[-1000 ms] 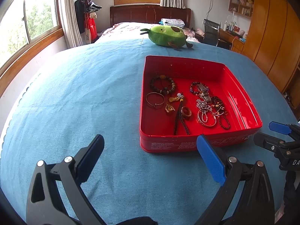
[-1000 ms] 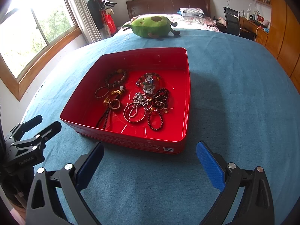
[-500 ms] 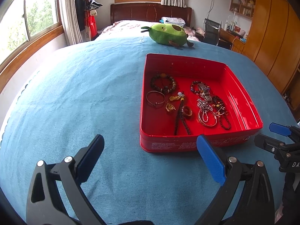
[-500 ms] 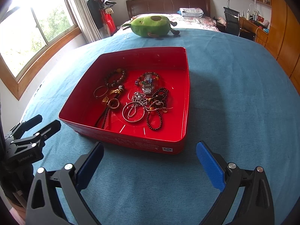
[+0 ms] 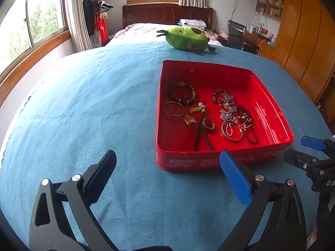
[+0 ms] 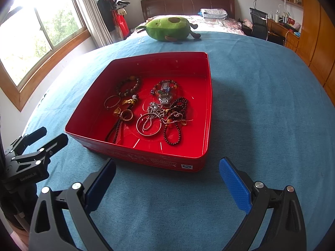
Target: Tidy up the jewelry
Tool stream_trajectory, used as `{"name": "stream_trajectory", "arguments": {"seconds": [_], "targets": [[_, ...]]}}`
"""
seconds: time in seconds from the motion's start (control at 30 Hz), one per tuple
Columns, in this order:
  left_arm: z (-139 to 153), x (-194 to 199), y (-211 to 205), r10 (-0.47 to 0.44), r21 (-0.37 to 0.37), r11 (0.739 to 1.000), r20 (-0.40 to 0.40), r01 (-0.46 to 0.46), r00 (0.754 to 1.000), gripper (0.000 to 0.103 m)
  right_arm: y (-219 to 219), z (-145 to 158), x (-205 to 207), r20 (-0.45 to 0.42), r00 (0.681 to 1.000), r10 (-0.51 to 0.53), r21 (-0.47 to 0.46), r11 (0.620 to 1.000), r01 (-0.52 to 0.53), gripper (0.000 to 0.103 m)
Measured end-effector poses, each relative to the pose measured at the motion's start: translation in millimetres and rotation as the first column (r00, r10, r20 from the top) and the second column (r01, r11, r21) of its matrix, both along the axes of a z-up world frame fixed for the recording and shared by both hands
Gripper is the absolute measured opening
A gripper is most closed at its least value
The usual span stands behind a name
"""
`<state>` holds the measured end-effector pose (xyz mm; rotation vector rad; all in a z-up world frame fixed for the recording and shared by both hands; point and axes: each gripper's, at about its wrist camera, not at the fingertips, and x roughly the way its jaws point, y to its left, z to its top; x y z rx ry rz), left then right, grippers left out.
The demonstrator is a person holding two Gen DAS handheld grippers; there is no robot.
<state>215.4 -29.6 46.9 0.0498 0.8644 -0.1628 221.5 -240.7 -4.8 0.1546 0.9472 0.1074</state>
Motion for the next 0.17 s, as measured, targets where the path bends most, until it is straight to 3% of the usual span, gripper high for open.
{"name": "stream_trajectory", "arguments": {"seconds": [0.17], "targets": [[-0.5,0.2,-0.3,0.002,0.002,1.000,0.002,-0.002,1.000,0.098,-0.1,0.1,0.1,0.000,1.000,0.001,0.000,1.000,-0.001,0.099]]}}
